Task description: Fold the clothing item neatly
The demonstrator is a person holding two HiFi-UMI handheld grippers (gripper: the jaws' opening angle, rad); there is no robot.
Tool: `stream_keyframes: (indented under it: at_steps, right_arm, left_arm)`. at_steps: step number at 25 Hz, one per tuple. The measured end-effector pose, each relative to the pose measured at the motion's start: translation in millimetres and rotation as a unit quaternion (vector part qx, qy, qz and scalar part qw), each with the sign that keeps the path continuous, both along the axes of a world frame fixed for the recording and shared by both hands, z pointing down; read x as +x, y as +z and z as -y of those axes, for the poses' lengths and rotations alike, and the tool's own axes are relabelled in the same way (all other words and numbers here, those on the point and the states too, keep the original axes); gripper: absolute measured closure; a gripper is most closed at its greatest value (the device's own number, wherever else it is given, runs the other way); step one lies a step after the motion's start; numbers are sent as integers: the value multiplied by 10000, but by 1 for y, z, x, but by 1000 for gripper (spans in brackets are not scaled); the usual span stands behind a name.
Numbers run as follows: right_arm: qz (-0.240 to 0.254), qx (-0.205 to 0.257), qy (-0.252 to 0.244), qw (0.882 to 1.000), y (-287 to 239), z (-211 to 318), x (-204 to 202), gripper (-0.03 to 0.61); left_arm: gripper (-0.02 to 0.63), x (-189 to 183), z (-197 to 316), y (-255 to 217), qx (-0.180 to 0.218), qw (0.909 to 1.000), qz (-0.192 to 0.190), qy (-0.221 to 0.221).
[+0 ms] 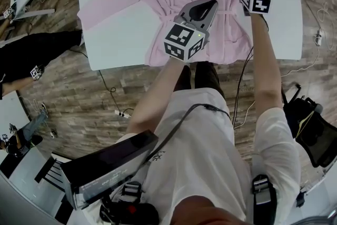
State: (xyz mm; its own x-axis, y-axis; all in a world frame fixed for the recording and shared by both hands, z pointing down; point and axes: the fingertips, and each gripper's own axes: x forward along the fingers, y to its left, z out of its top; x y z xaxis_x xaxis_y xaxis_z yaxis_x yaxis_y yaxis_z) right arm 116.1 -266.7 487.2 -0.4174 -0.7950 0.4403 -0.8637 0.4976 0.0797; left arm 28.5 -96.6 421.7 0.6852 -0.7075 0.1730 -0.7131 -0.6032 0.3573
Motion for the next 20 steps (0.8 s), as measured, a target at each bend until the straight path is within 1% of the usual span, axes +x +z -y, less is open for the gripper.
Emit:
stream_keyframes:
  at_steps: [8, 20]
  right_arm:
    - [67, -46, -136, 9999, 5, -4, -20, 528]
    - [166, -138, -475, 9986, 15, -11, -62, 528]
  left_arm:
    - [612, -7, 3, 0, -6, 9999, -34, -96]
    - [612, -22, -2, 4, -40, 9996, 10, -266]
